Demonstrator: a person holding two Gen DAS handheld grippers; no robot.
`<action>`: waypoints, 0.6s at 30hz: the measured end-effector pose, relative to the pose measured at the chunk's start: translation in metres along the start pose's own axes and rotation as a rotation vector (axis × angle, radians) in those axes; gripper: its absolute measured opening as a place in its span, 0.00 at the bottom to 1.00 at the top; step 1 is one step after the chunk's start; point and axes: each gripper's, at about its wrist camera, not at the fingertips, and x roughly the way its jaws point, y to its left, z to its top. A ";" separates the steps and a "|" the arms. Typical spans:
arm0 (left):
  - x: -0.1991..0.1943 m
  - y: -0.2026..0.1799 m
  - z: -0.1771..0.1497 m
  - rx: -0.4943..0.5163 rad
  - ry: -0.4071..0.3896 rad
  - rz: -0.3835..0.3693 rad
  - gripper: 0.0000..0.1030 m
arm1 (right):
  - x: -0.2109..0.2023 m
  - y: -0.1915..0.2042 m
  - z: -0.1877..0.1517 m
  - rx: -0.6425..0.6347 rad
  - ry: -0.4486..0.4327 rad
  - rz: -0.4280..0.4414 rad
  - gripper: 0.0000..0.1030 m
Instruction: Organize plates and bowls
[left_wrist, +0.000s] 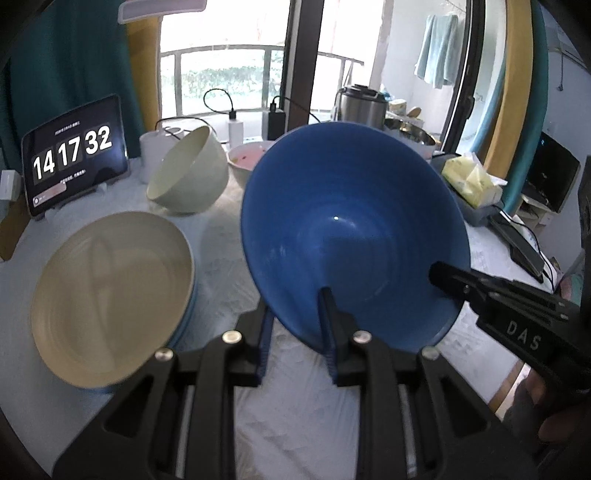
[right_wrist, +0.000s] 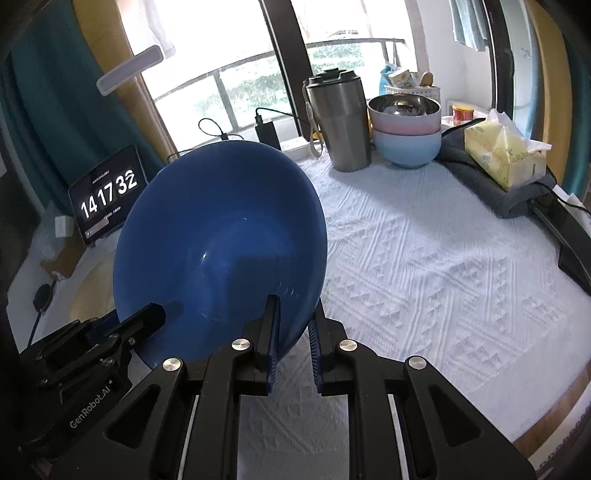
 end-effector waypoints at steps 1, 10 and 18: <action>0.000 0.001 -0.001 -0.002 0.002 0.000 0.25 | 0.000 0.001 0.000 0.004 0.008 -0.001 0.16; 0.001 0.006 -0.008 -0.002 0.041 0.015 0.29 | 0.004 -0.001 0.002 0.035 0.042 -0.029 0.16; -0.011 0.021 -0.004 -0.047 -0.003 0.027 0.42 | 0.001 0.001 0.009 0.027 0.027 -0.046 0.16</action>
